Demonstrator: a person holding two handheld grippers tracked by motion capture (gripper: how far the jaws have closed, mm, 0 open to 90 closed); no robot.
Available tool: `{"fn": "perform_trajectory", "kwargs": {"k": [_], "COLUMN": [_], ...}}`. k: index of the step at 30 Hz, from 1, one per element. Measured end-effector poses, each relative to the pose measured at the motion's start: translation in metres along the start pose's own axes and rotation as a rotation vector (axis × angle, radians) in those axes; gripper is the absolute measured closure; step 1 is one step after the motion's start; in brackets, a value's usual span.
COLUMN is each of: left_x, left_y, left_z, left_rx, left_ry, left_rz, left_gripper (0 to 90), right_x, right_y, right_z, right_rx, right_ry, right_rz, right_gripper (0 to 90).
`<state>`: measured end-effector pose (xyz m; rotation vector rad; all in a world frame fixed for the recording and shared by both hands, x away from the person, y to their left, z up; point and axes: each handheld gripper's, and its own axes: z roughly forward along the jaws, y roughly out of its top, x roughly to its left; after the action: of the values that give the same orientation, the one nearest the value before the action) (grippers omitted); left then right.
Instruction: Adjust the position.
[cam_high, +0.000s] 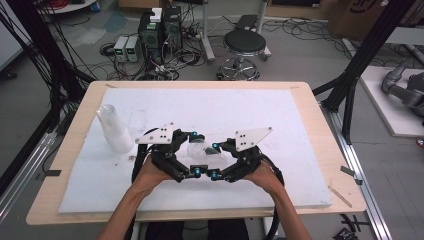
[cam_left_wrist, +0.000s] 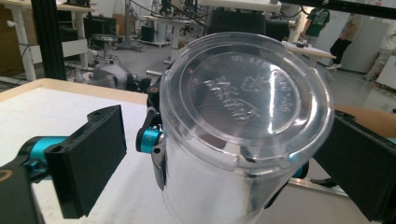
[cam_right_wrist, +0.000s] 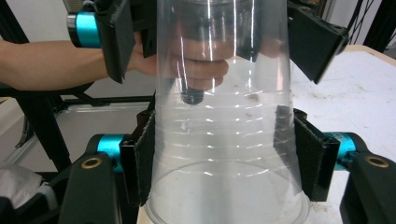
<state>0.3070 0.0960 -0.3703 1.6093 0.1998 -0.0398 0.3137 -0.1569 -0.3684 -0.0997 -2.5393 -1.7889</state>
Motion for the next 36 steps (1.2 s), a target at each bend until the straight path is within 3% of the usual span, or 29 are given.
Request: {"fn": "perform_trajectory", "kwargs": {"k": [3,6,10,15,16,19,24,28,31,36], "left_x": [0.000,-0.001,0.000,0.001,0.001,0.002,0.004,0.006,0.006,0.007], "left_y": [0.000,0.003,0.010,0.020,0.021,0.026,0.033,0.034,0.035,0.034], "left_z": [-0.002,-0.006,-0.013,-0.017,-0.017,-0.018,-0.014,-0.012,-0.012,-0.011], "left_rx": [0.014,0.057,0.191,0.391,0.420,0.512,0.667,0.771,0.779,0.816], "left_ry": [0.010,0.036,0.079,0.101,0.096,0.084,0.082,0.084,0.081,0.089], "left_rz": [0.005,0.015,0.031,0.042,0.045,0.049,0.069,0.068,0.062,0.066], "left_gripper": [4.6,4.7,4.7,4.7,4.7,4.7,4.8,11.0,11.0,11.0], "right_x": [0.000,-0.001,0.000,-0.001,-0.001,-0.001,-0.002,-0.005,-0.005,-0.006], "right_y": [0.000,-0.001,0.004,0.016,0.021,0.030,0.043,0.050,0.054,0.059], "right_z": [0.000,0.000,-0.002,-0.001,0.000,0.004,0.010,0.015,0.018,0.021], "right_rx": [0.005,0.019,0.097,0.271,0.331,0.445,0.587,0.688,0.759,0.807], "right_ry": [-0.002,-0.001,-0.012,-0.026,-0.017,-0.017,-0.014,-0.012,-0.017,-0.013], "right_rz": [0.005,0.018,0.023,0.010,0.005,-0.007,-0.011,-0.013,-0.003,-0.001], "right_gripper": [33.6,33.5,33.3,33.2,33.3,33.3,33.2,33.2,33.3,33.3]}}
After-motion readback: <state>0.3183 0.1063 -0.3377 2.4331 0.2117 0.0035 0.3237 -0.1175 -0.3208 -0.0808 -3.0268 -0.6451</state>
